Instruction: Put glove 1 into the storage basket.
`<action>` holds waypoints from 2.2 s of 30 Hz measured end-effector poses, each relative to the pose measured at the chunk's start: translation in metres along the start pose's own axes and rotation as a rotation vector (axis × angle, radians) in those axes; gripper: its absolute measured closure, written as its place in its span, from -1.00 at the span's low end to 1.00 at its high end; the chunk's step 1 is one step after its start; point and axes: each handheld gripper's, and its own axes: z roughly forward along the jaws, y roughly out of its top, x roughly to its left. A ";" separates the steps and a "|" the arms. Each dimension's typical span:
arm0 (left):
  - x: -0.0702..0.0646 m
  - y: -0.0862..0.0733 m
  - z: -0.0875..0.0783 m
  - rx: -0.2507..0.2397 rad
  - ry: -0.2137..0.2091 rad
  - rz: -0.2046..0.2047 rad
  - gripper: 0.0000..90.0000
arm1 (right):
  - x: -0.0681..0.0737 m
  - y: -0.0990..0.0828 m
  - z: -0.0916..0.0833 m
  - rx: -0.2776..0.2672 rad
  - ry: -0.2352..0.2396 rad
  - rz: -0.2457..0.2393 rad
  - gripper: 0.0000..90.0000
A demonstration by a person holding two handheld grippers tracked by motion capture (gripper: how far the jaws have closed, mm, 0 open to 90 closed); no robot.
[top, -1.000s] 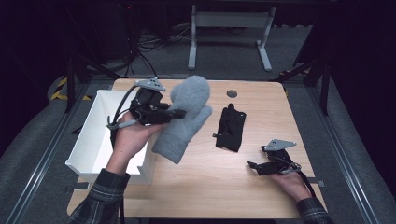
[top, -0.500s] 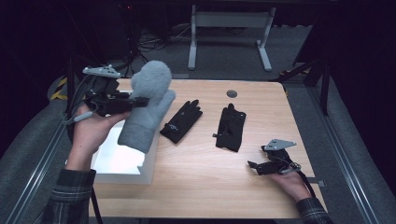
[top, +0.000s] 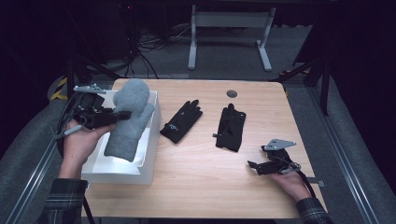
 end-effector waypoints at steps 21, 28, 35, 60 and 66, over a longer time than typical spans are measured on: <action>0.055 -0.069 0.085 0.212 0.066 -0.154 0.59 | 0.000 0.000 0.000 0.000 -0.004 0.000 -0.76; 0.060 -0.073 0.097 0.246 0.107 -0.160 0.39 | 0.000 0.000 0.000 0.000 -0.004 0.000 -0.76; 0.056 -0.065 0.088 0.182 0.143 -0.150 -0.36 | 0.000 0.000 0.000 0.000 -0.004 0.001 -0.76; -0.039 0.003 0.056 -0.011 0.023 0.078 -0.69 | 0.000 0.000 0.000 0.001 -0.008 0.004 -0.76; -0.078 0.014 0.072 -0.023 -0.040 0.145 -0.69 | 0.000 0.000 -0.001 0.001 -0.010 0.007 -0.73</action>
